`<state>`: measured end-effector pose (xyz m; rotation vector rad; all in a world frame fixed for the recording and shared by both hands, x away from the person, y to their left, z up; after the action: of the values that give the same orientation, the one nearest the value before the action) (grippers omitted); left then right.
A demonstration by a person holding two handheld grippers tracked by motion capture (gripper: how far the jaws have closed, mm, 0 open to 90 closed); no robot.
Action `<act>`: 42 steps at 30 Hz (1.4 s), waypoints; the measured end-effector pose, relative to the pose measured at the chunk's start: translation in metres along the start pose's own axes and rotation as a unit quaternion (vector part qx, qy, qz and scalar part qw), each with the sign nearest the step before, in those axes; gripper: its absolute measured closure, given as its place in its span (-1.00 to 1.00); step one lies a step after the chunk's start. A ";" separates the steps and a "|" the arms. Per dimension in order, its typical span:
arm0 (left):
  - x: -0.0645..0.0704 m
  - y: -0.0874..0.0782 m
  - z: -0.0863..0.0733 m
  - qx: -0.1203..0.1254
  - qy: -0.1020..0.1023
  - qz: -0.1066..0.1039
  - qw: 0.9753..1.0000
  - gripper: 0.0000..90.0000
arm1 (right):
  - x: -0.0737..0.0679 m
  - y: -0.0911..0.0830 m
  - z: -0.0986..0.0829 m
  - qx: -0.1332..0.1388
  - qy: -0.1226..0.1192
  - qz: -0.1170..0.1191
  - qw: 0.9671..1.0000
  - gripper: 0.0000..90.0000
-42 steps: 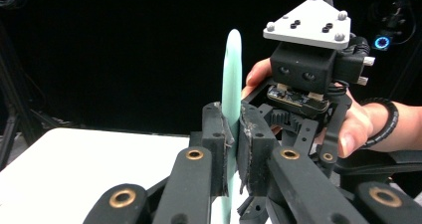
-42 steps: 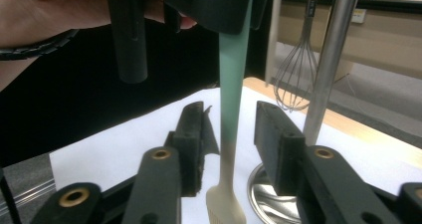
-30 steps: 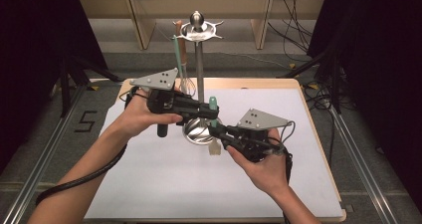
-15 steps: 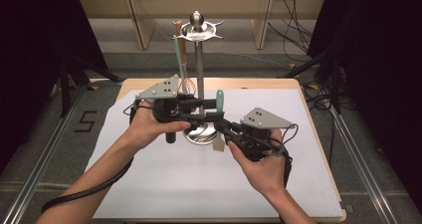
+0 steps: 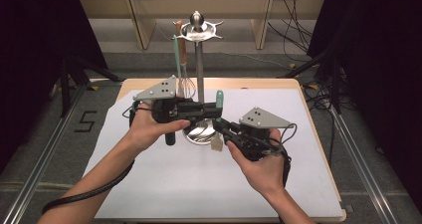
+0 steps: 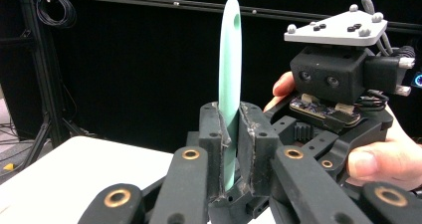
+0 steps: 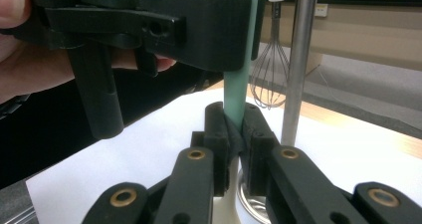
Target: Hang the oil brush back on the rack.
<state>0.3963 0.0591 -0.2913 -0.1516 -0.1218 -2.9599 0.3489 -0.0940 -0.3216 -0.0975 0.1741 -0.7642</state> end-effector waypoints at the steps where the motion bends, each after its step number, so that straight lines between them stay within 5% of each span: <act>1: 0.000 -0.001 0.001 -0.001 0.002 0.000 1.000 0.80 | 0.000 0.001 0.001 0.005 -0.005 0.001 1.000 0.87; 6: -0.001 -0.004 0.006 0.001 -0.005 -0.007 1.000 0.83 | -0.002 0.002 0.004 0.006 -0.011 0.011 1.000 0.82; 15: -0.017 -0.015 0.019 0.003 0.004 0.008 1.000 0.83 | -0.003 0.001 -0.001 0.006 -0.031 0.014 0.999 0.37; 30: -0.043 -0.026 0.037 0.000 0.016 0.038 0.999 0.84 | 0.029 -0.027 -0.025 -0.006 -0.035 -0.035 0.999 0.32; 31: -0.044 -0.026 0.038 0.002 0.017 0.039 0.999 0.84 | 0.033 -0.030 -0.027 -0.006 -0.042 -0.054 0.998 0.32; 40: -0.055 -0.027 0.050 0.005 0.016 0.048 0.999 0.84 | 0.048 -0.047 -0.050 -0.030 -0.011 -0.080 0.996 0.32; 41: -0.058 -0.027 0.051 0.002 0.028 0.051 0.998 0.84 | 0.050 -0.049 -0.053 -0.031 -0.011 -0.081 0.996 0.32; 42: -0.057 -0.027 0.051 0.005 0.019 0.050 0.999 0.84 | 0.054 -0.049 -0.054 -0.023 -0.025 -0.085 0.996 0.32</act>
<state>0.4526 0.0996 -0.2488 -0.0984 -0.1201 -2.8603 0.3434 -0.1679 -0.3736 -0.1767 0.1374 -0.9268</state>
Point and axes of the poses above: each handheld gripper's, and its own axes: y roughly forward along the jaws, z roughly out of its top, x roughly to its right, the point moved 4 cm from there along y, roughly forward along the jaws, and after that the axes turned 8 degrees about x, right-handed, at the moved point
